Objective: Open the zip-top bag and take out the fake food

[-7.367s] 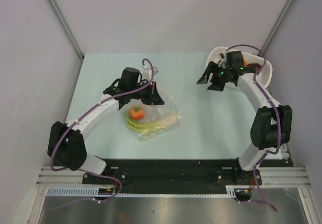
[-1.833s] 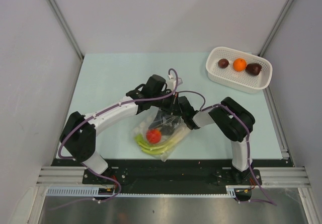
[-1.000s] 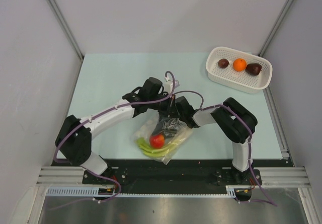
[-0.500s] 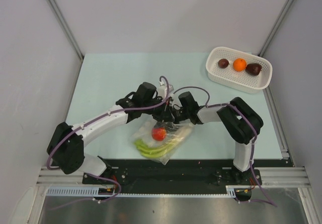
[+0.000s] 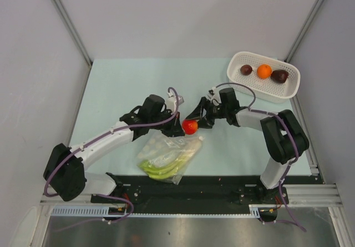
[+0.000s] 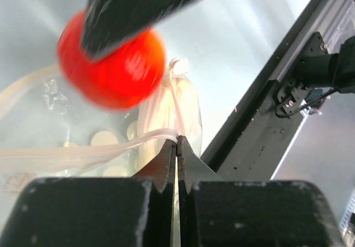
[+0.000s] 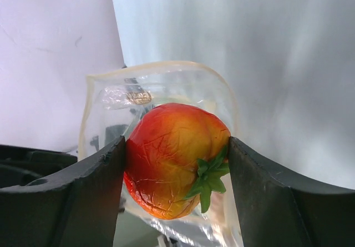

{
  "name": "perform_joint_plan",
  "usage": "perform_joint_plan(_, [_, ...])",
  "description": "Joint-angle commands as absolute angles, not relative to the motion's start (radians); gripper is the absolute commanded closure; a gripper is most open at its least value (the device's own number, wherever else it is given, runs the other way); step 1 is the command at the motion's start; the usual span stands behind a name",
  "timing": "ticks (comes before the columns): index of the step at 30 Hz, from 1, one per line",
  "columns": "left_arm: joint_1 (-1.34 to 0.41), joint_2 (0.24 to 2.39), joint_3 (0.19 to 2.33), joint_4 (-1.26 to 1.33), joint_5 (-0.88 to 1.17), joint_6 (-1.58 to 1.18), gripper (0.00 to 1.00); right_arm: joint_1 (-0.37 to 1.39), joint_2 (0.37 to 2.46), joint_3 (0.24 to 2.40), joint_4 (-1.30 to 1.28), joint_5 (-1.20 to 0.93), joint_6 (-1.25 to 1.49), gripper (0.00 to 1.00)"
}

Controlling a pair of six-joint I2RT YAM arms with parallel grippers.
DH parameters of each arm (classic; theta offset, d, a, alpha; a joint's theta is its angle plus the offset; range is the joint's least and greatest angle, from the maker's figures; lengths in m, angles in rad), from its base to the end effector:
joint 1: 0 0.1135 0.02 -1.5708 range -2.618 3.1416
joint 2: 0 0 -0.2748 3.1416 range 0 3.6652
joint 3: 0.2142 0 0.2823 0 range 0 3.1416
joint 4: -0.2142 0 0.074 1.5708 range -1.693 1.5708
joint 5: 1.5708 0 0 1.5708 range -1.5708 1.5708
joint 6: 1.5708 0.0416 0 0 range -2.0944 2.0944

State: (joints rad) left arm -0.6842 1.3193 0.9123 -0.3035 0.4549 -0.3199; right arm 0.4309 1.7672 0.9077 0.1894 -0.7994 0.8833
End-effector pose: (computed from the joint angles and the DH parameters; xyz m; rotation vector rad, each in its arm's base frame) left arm 0.2311 -0.2121 0.2529 0.6859 2.3157 -1.0175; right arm 0.3327 0.1858 0.1493 0.0618 2.4964 1.5409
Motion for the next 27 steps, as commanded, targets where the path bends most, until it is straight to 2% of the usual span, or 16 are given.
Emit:
perform_joint_plan(1, [-0.660, 1.287, 0.914, -0.301, 0.440, -0.285, 1.00, 0.322, 1.662, 0.972, 0.104, -0.793, 0.825, 0.97])
perform_joint_plan(11, [-0.632, 1.348, 0.977, -0.318, 0.468, -0.253, 1.00, -0.055, 1.660, 1.165, 0.038, -0.669, 0.870, 0.97])
perform_joint_plan(15, [-0.618, 1.393, 1.038, -0.351, 0.471, -0.223, 1.00, -0.202, 1.712, 1.282, -0.098, -0.574, 0.804, 0.96])
perform_joint_plan(23, [-0.591, 1.451, 1.115, -0.350, 0.492, -0.183, 1.00, -0.313, 1.882, 1.524, -0.251, -0.425, 0.678, 0.94])
perform_joint_plan(27, [-0.569, 1.514, 1.175, -0.356, 0.514, -0.176, 1.00, -0.290, 2.060, 1.766, -0.398, -0.388, 0.605, 0.91])
